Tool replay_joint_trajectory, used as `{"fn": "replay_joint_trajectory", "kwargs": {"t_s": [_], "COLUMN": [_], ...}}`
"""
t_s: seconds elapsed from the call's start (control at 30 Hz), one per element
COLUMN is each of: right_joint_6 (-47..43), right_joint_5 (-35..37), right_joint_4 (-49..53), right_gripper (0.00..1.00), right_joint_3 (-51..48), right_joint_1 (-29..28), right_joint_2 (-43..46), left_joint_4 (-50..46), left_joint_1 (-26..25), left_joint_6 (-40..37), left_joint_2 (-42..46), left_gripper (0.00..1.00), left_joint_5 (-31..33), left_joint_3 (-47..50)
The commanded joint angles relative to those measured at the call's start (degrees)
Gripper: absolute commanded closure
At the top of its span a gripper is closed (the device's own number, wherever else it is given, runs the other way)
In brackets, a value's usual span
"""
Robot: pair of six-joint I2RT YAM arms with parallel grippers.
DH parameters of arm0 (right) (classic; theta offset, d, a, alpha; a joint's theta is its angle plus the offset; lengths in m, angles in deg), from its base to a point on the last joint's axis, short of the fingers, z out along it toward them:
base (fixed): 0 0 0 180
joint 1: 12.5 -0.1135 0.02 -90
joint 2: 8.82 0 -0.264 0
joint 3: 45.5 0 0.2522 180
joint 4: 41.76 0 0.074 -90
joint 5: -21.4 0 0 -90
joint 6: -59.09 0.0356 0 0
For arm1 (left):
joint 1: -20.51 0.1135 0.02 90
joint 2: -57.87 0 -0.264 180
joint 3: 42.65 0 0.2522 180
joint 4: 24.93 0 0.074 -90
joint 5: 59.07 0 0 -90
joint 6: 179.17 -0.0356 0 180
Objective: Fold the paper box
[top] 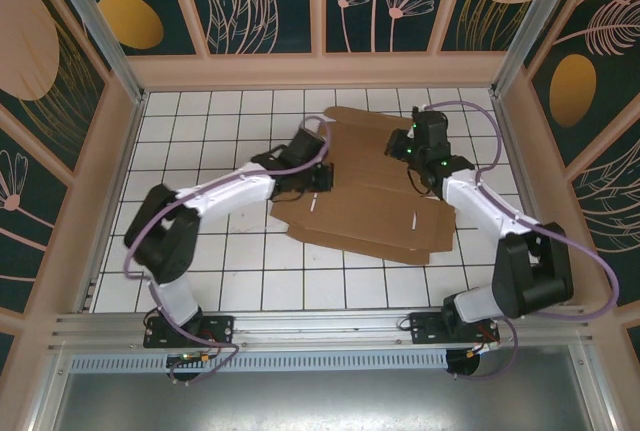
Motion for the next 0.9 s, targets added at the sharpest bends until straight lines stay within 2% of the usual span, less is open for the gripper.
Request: {"fn": "replay_joint_trajectory", "kwargs": {"t_s": [0.0,0.1,0.13,0.23,0.33,0.5,0.7,0.87], "right_joint_6": [-1.5,-2.5,-2.5,-3.3,-5.1,-6.5,-8.0,-7.5], "right_joint_5": [-3.1,-3.0,-2.4,0.4,4.1,7.6,11.5,10.3], "right_joint_4": [5.0,5.8,6.4,6.7,8.2,10.1,11.7,11.1], "right_gripper": [0.95,0.95,1.0,1.0,0.94,0.9,0.87,0.84], "right_joint_3": [0.4,2.1,2.9,4.1,5.7,8.1,7.6,3.0], "right_joint_1": [0.7,0.8,0.7,0.6,0.7,1.4,1.1,-0.5], "right_joint_2": [-6.2,-12.4,-14.3,-18.4,-21.8,-26.6,-27.8,-23.8], "left_joint_4": [-1.6,-1.9,-2.5,-5.1,-7.8,-8.3,-8.4,-7.5], "left_joint_1": [0.7,0.7,0.7,0.6,0.7,1.5,6.3,11.3], "left_joint_6": [-2.0,-2.7,-3.3,-4.9,-5.9,-4.3,-1.5,0.8], "left_joint_2": [-3.1,-6.9,-8.1,-10.8,-13.3,-17.4,-19.7,-20.8], "left_gripper": [1.0,1.0,1.0,1.0,1.0,1.0,1.0,1.0], "left_joint_5": [-4.6,-9.3,-9.1,-6.5,-3.3,-0.3,2.4,5.7], "left_joint_3": [-3.3,-4.3,-4.9,-6.6,-8.2,-9.6,-9.8,-11.9]}}
